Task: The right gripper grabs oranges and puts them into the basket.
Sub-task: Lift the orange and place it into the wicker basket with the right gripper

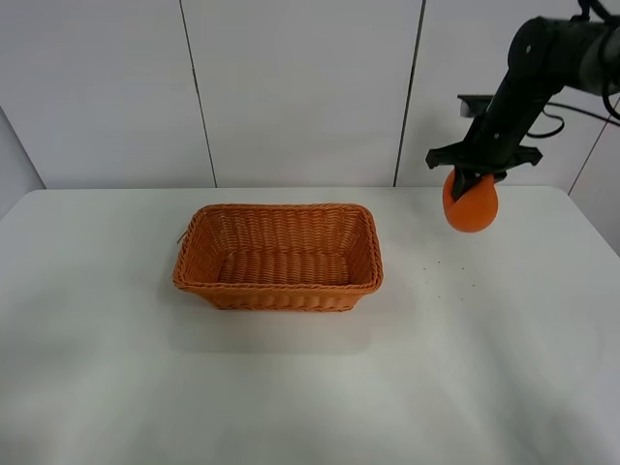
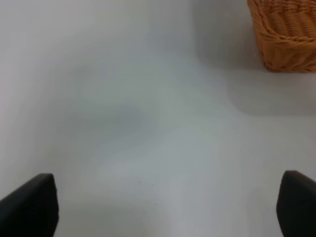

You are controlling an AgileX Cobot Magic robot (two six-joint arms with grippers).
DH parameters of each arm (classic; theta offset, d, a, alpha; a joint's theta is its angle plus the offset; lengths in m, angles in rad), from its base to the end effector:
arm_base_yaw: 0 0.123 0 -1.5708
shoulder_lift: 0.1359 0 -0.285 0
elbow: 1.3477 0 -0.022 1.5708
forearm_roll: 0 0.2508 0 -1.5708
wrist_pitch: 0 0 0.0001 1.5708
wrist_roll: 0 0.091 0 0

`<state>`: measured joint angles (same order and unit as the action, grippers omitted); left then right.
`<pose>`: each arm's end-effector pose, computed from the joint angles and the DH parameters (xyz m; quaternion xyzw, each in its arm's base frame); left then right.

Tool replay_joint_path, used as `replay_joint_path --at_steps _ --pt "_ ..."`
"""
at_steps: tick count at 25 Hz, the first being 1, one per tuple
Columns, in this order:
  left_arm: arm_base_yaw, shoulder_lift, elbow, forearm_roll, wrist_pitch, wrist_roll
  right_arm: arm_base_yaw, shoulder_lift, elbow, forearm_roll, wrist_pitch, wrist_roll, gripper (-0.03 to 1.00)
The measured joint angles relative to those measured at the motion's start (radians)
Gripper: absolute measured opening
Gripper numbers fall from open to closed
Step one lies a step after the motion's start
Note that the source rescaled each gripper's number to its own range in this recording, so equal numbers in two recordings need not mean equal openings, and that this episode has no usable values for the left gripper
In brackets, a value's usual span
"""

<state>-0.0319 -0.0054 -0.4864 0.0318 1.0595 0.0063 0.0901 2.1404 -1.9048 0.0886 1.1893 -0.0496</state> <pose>-0.0040 0.0027 0.2736 0.0158 0.8548 0.0092 0.5186 0.4545 0.0486 0.2364 -0.0577 0.9906 0.0451 0.1153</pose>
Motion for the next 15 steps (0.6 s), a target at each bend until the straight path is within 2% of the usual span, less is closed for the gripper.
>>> replay_joint_path --at_steps 5,11,15 --pt "0.000 0.000 0.000 0.000 0.000 0.000 0.058 -0.019 -0.080 -0.067 0.026 0.008 0.00" --pt "0.000 0.000 0.000 0.000 0.000 0.000 0.164 -0.019 -0.110 -0.020 0.029 0.044 0.00" --pt "0.000 0.000 0.000 0.000 0.000 0.000 0.284 -0.019 -0.111 -0.003 0.012 0.050 0.00"
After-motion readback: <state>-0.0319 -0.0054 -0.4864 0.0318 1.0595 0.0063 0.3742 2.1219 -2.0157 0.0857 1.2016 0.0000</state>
